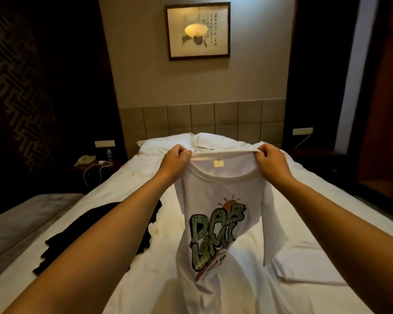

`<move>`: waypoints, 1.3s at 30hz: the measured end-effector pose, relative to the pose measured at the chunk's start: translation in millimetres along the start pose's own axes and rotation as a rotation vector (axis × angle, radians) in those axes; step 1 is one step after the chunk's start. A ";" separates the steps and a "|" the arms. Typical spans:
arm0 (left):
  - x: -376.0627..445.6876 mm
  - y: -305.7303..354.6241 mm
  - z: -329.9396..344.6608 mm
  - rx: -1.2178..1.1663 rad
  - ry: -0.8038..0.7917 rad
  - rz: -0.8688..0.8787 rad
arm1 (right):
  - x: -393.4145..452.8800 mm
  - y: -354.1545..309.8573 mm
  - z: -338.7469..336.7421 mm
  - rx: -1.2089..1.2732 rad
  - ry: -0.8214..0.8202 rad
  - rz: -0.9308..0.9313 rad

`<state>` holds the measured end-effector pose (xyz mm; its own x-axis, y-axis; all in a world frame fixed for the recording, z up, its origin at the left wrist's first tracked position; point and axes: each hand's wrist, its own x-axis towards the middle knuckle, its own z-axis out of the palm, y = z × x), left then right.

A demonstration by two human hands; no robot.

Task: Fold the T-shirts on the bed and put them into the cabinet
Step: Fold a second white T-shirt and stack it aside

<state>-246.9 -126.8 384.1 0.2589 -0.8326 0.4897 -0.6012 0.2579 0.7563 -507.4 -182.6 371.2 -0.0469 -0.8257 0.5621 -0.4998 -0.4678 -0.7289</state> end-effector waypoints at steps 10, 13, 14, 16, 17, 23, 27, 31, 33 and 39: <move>-29.0 -44.4 -20.3 0.451 -0.401 0.124 | -28.0 26.0 -13.6 -0.233 -0.342 0.194; -36.3 -62.0 -19.0 0.465 -0.390 0.065 | -47.1 25.0 -6.7 0.119 -0.561 0.358; -38.7 -68.8 -19.4 0.456 -0.389 0.038 | -52.5 26.5 -4.6 0.196 -0.626 0.393; -45.2 -82.4 -21.1 0.393 -0.388 -0.012 | -60.1 34.0 0.5 0.241 -0.723 0.413; -49.0 -88.5 -22.0 0.324 -0.379 -0.054 | -62.6 38.9 3.3 0.223 -0.763 0.394; -59.8 -114.0 -25.2 0.098 -0.370 -0.187 | -68.9 60.7 23.7 -0.177 -0.822 0.067; -59.0 -122.2 -27.9 0.188 -0.393 -0.161 | -73.6 67.0 31.9 0.054 -0.789 0.171; -56.6 -128.8 -25.4 0.184 -0.335 -0.162 | -85.9 73.4 42.7 0.293 -0.836 0.455; -57.5 -133.6 -22.4 0.173 -0.330 -0.189 | -88.0 79.3 45.9 0.374 -0.884 0.510; -61.8 -150.9 -14.1 0.167 -0.351 -0.200 | -85.3 103.1 62.0 0.058 -0.880 0.362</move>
<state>-161.5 -107.3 245.8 0.1272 -0.9816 0.1422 -0.6867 0.0163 0.7268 -501.3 -179.9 223.8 0.4891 -0.8534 -0.1801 -0.5378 -0.1326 -0.8326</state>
